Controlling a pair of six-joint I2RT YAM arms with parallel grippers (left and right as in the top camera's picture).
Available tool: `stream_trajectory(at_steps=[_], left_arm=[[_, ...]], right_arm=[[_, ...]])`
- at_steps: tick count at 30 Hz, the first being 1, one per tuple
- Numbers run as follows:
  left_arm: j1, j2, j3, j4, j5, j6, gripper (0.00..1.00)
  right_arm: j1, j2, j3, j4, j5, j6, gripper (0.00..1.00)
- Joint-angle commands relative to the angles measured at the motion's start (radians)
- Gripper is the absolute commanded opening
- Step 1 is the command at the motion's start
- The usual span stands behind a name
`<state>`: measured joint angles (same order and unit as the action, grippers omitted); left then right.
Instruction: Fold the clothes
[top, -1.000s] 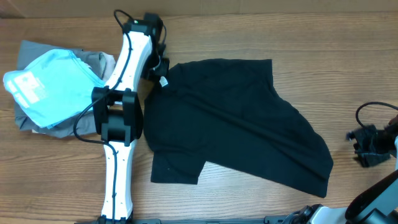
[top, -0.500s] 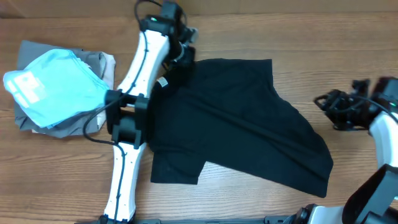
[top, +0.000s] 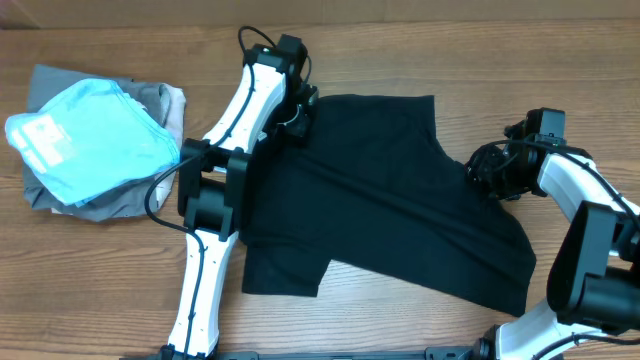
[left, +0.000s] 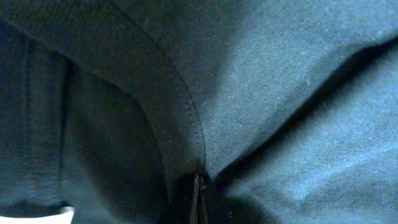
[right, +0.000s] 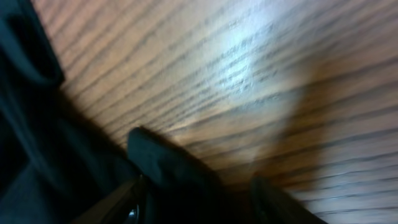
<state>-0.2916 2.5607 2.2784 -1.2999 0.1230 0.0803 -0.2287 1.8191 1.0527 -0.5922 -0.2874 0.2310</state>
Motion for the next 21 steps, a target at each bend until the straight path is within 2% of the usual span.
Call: stream_trajectory(at_steps=[1, 5, 8, 12, 21], left_arm=[[0.029, 0.007, -0.030, -0.010, -0.067, -0.018, 0.04], [0.036, 0.007, -0.030, -0.003, -0.058, -0.036, 0.04], [0.036, 0.007, -0.030, -0.003, -0.055, -0.036, 0.04], [0.036, 0.007, -0.030, -0.006, -0.055, -0.036, 0.04], [0.039, 0.007, -0.030, -0.008, -0.056, -0.035, 0.04]], right_arm=[[0.021, 0.023, -0.004, -0.014, -0.106, 0.005, 0.55], [0.080, 0.031, -0.005, -0.040, -0.093, -0.002, 0.57], [0.105, 0.031, -0.005, -0.041, 0.046, 0.035, 0.28], [0.072, 0.031, 0.007, -0.042, 0.258, 0.116, 0.04], [-0.117, -0.029, 0.211, -0.126, 0.203, 0.103, 0.04]])
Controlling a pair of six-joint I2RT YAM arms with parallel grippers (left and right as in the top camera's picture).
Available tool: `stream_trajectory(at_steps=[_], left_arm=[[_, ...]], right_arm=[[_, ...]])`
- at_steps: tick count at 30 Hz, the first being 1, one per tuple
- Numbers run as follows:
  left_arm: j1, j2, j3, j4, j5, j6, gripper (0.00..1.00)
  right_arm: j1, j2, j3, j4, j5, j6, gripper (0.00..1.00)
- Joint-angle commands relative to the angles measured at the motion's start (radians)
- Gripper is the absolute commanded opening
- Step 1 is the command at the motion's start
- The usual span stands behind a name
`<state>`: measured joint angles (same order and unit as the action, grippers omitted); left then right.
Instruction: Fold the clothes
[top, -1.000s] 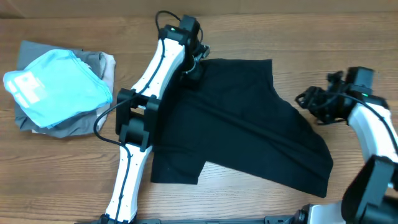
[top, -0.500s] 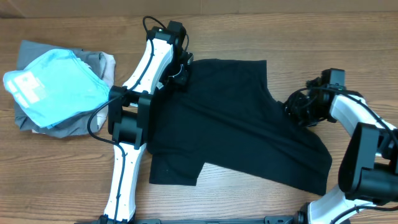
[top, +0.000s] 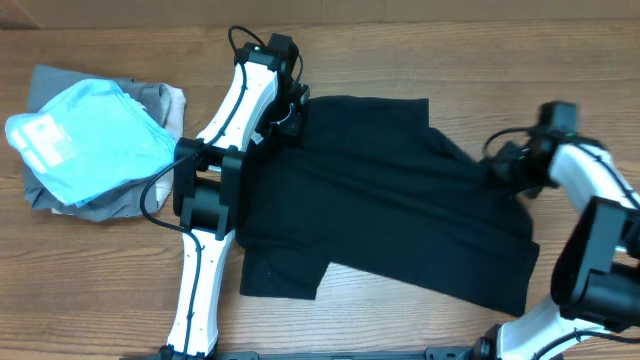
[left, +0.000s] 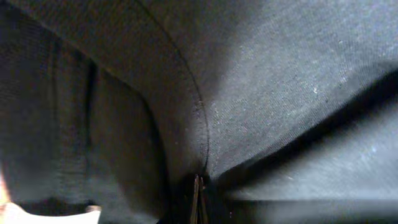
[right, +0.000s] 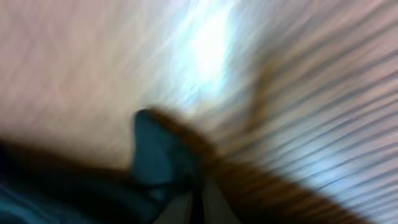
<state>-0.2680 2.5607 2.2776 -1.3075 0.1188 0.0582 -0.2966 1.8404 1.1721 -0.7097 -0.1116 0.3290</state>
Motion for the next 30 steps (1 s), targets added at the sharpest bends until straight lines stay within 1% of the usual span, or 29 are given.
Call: stream_trajectory(at_steps=[1, 3, 4, 5, 6, 7, 8, 11, 14, 17, 20, 22, 24, 25, 28, 29, 30], left_arm=[[0.014, 0.007, -0.029, 0.003, -0.051, -0.013, 0.04], [0.014, 0.007, -0.029, 0.007, -0.051, -0.013, 0.04], [0.014, 0.007, -0.029, 0.010, -0.051, -0.013, 0.04], [0.014, 0.007, -0.029, 0.011, -0.051, -0.013, 0.04], [0.014, 0.007, -0.029, 0.012, -0.051, -0.013, 0.04], [0.014, 0.007, -0.029, 0.012, -0.051, -0.013, 0.04], [0.014, 0.007, -0.029, 0.013, -0.051, -0.013, 0.04], [0.014, 0.007, -0.029, 0.014, -0.051, -0.013, 0.04], [0.014, 0.007, -0.029, 0.014, -0.051, -0.013, 0.05], [0.014, 0.007, -0.029, 0.014, -0.052, -0.013, 0.07], [0.015, 0.007, -0.029, 0.015, -0.052, -0.013, 0.08], [0.017, 0.007, -0.029, 0.017, -0.052, -0.013, 0.09], [0.018, 0.007, -0.029, 0.022, -0.051, -0.013, 0.09], [0.018, 0.007, -0.029, 0.024, -0.051, -0.013, 0.10], [0.018, 0.007, -0.029, 0.030, -0.048, -0.013, 0.11], [0.018, 0.007, -0.029, 0.032, -0.048, -0.013, 0.11], [0.018, 0.007, -0.029, 0.031, -0.048, -0.013, 0.11]], right_arm=[[-0.066, -0.057, 0.113, -0.018, 0.028, 0.004, 0.04], [-0.090, -0.062, 0.139, -0.024, 0.028, 0.004, 0.04], [-0.100, -0.062, 0.144, -0.022, 0.028, 0.004, 0.07], [-0.109, -0.062, 0.146, -0.015, 0.028, 0.004, 0.17], [-0.116, -0.062, 0.146, -0.013, 0.028, 0.004, 0.39], [-0.121, -0.062, 0.146, -0.014, 0.028, 0.004, 0.65], [-0.126, -0.062, 0.145, -0.015, 0.028, 0.004, 0.69], [-0.131, -0.062, 0.144, -0.042, 0.029, 0.004, 0.70], [-0.131, -0.061, 0.126, -0.039, 0.033, 0.004, 0.79], [-0.131, -0.052, 0.104, 0.010, 0.032, 0.004, 0.80], [-0.131, -0.034, 0.101, 0.040, 0.028, 0.003, 0.79], [-0.131, -0.020, 0.101, 0.044, -0.001, -0.060, 0.79], [-0.128, -0.003, 0.101, 0.035, -0.006, -0.080, 0.79], [-0.125, 0.007, 0.101, 0.032, -0.006, -0.084, 0.78], [-0.114, 0.050, 0.100, 0.020, -0.029, -0.101, 0.61], [-0.110, 0.064, 0.100, 0.011, -0.037, -0.101, 0.57], [-0.107, 0.078, 0.100, -0.003, -0.045, -0.101, 0.56]])
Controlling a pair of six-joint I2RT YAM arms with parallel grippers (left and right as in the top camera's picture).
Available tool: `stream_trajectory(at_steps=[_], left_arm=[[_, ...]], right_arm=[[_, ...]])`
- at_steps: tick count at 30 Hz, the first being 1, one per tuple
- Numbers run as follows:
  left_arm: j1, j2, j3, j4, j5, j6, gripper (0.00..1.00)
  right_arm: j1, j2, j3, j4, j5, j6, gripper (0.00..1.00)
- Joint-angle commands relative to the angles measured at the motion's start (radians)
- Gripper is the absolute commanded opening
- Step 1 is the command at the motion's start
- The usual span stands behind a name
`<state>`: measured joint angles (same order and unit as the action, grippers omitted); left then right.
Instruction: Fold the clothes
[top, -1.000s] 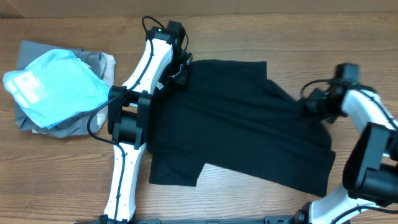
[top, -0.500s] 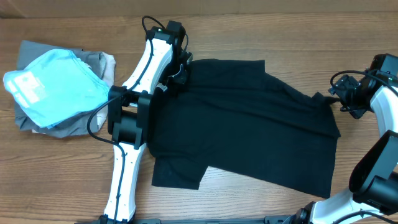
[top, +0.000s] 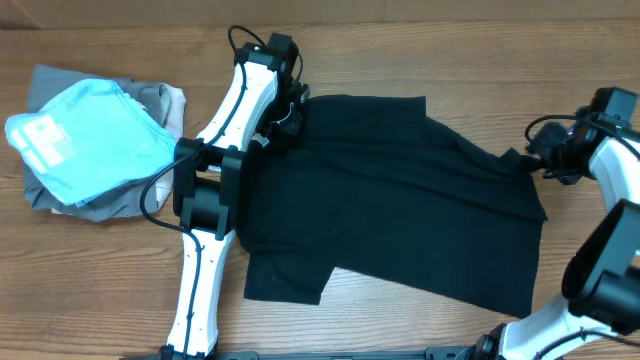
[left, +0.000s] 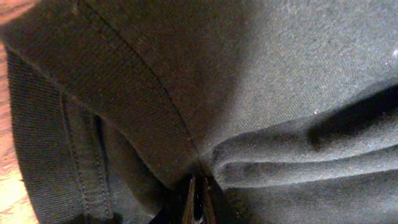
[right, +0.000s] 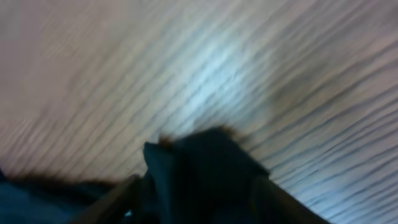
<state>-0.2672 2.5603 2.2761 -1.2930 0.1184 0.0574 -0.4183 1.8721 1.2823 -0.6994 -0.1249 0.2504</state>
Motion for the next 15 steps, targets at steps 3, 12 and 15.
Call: stream_trajectory(at_steps=[3, 12, 15], left_arm=[[0.018, 0.008, -0.027, 0.016, -0.048, -0.013, 0.11], [0.018, 0.008, -0.027, 0.023, -0.048, -0.013, 0.12], [0.018, 0.008, -0.027, 0.027, -0.048, -0.013, 0.12]], right_arm=[[0.019, 0.070, -0.010, -0.057, -0.041, -0.011, 0.24], [-0.008, -0.003, 0.113, -0.090, -0.060, -0.012, 0.08], [-0.013, -0.010, 0.192, -0.116, -0.061, -0.011, 0.08]])
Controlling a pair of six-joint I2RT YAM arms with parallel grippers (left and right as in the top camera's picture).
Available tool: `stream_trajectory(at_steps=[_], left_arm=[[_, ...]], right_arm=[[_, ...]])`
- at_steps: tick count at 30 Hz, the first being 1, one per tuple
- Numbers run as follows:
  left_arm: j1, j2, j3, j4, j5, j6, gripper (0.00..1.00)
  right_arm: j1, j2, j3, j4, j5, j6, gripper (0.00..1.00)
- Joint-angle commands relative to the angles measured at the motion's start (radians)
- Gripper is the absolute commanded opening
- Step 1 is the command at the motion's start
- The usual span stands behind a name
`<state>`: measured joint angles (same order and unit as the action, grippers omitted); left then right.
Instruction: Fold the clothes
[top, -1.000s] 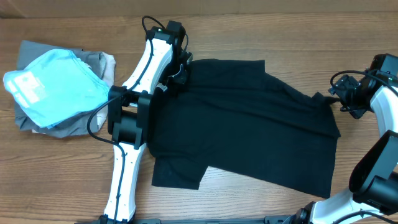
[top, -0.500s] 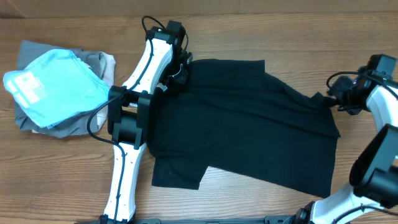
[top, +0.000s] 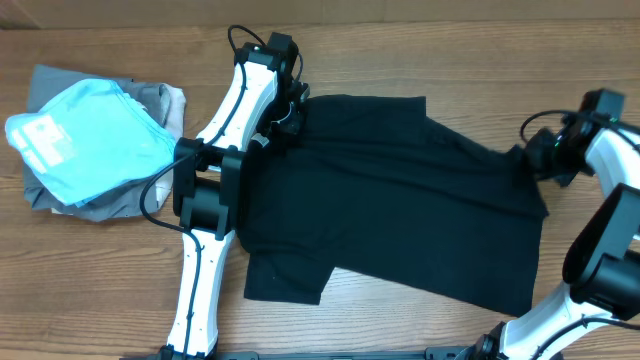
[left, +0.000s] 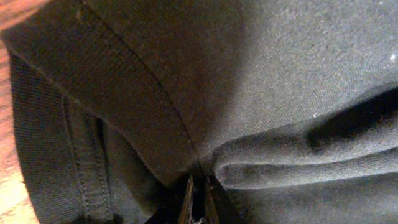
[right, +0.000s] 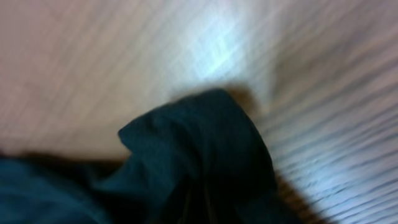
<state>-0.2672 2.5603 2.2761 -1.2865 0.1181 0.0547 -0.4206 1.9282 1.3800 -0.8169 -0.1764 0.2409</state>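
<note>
A black T-shirt (top: 390, 190) lies spread across the wooden table (top: 450, 50). My left gripper (top: 284, 112) sits at the shirt's far left corner. In the left wrist view it (left: 196, 202) is shut on a pinch of the black cloth beside a stitched hem (left: 93, 155). My right gripper (top: 537, 160) is at the shirt's right sleeve end. The right wrist view is blurred and shows that gripper (right: 198, 202) shut on the bunched sleeve (right: 199, 143), with bare wood behind it.
A pile of clothes (top: 90, 140), a light blue piece on top of grey ones, lies at the far left of the table. The left arm (top: 215, 200) stretches along the shirt's left edge. Bare wood shows in front of the shirt.
The right gripper's fingers stood apart around the sleeve end; now they are together on it, and the gripper sits slightly further left. The left gripper and the shirt body have not moved.
The right gripper first stood open at the shirt's rumpled right edge, then was shut on the sleeve. After that the sleeve lay drawn out to the right with the fingers apart, and now they are shut on it again. The left gripper kept hold of the far left corner throughout.
</note>
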Motion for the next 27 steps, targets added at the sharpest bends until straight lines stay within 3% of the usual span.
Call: stream_trajectory(at_steps=[1, 5, 6, 7, 10, 11, 12, 13, 18, 21, 27], left_arm=[[0.018, 0.008, -0.027, 0.020, -0.047, -0.010, 0.12], [0.018, 0.008, -0.027, 0.021, -0.047, -0.010, 0.13], [0.018, 0.008, -0.027, 0.023, -0.047, -0.010, 0.12], [0.018, 0.008, -0.027, 0.024, -0.047, -0.010, 0.12], [0.018, 0.008, -0.027, 0.023, -0.047, -0.010, 0.12], [0.018, 0.008, -0.027, 0.023, -0.047, -0.010, 0.12], [0.018, 0.008, -0.027, 0.024, -0.047, -0.010, 0.12], [0.018, 0.008, -0.027, 0.024, -0.047, -0.010, 0.12], [0.018, 0.008, -0.027, 0.029, -0.047, -0.011, 0.12], [0.018, 0.008, -0.027, 0.031, -0.047, -0.011, 0.12], [0.018, 0.008, -0.027, 0.031, -0.039, -0.031, 0.13]], right_arm=[[-0.010, -0.066, 0.118, -0.001, -0.018, -0.002, 0.08], [-0.010, -0.066, 0.177, 0.055, -0.129, -0.002, 0.08], [-0.010, -0.066, 0.178, 0.082, -0.151, -0.002, 0.13], [-0.010, -0.066, 0.178, 0.107, -0.160, 0.000, 0.25], [-0.010, -0.065, 0.177, 0.150, -0.119, 0.021, 0.30], [-0.010, -0.065, 0.177, 0.157, -0.092, 0.031, 0.36], [-0.010, -0.065, 0.177, 0.158, -0.067, 0.033, 0.53], [-0.011, -0.065, 0.177, 0.156, -0.048, 0.033, 0.55], [-0.032, -0.060, 0.171, 0.048, 0.016, 0.032, 0.56], [-0.035, -0.042, 0.141, 0.034, 0.010, 0.033, 0.50], [-0.023, 0.051, 0.110, 0.070, -0.149, 0.034, 0.46]])
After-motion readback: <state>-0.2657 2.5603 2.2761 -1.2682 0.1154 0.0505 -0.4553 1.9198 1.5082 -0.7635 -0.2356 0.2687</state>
